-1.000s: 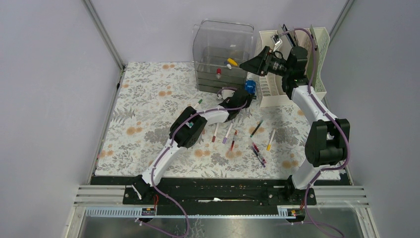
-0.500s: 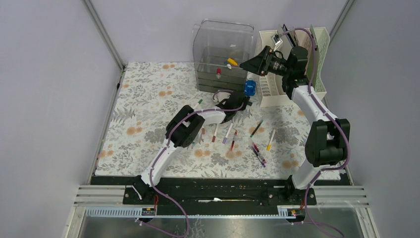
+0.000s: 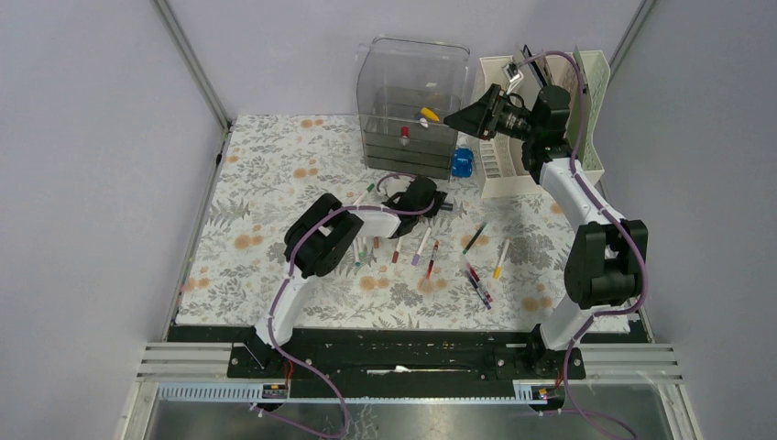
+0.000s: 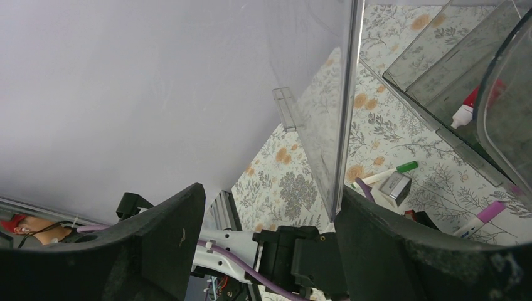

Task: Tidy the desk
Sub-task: Pick up the stationery from the center of the board.

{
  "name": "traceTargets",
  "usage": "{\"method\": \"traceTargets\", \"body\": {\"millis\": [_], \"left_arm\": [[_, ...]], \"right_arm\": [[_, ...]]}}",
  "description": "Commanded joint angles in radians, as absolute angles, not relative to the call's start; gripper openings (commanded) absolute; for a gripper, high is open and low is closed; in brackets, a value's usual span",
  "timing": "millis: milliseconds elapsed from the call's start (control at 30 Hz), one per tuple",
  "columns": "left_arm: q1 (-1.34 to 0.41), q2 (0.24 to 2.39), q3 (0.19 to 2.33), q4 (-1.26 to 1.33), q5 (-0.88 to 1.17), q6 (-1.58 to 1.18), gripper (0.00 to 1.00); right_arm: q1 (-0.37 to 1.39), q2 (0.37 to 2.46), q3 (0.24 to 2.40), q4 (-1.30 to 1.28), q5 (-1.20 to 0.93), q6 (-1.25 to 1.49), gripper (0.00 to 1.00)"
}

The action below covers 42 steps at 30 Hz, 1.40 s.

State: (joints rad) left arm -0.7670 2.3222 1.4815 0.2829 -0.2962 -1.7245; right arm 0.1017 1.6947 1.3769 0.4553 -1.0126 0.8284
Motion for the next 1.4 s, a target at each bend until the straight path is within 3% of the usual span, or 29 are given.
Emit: {"method": "traceTargets", "body": {"millis": [0, 400, 700, 967, 1367], "left_arm": [[-0.745, 2.207, 1.420, 0.391, -0.271, -1.625, 0.13], [-0.709, 2.049, 1.351, 0.233, -0.152, -1.470, 0.30], [-0.711, 2.136, 1.484, 0.168, -0.018, -1.399, 0.42], [-0.713, 2.087, 1.508, 0.106, 0.017, -0.882, 0.48], [-0.725, 2.027, 1.382, 0.314, 0.092, -0.260, 0.49]], "right_arm": [[0.100, 1.618, 1.380, 0.512, -1.058, 0.842, 0.79], [0.100, 1.614, 1.374, 0.513, -1.056, 0.838, 0.79], [0.100, 1.605, 1.369, 0.520, -1.057, 0.845, 0.79], [0.095, 1.598, 1.360, 0.520, -1.060, 0.843, 0.79], [0.096, 1.591, 1.358, 0.531, -1.060, 0.851, 0.79]]}}
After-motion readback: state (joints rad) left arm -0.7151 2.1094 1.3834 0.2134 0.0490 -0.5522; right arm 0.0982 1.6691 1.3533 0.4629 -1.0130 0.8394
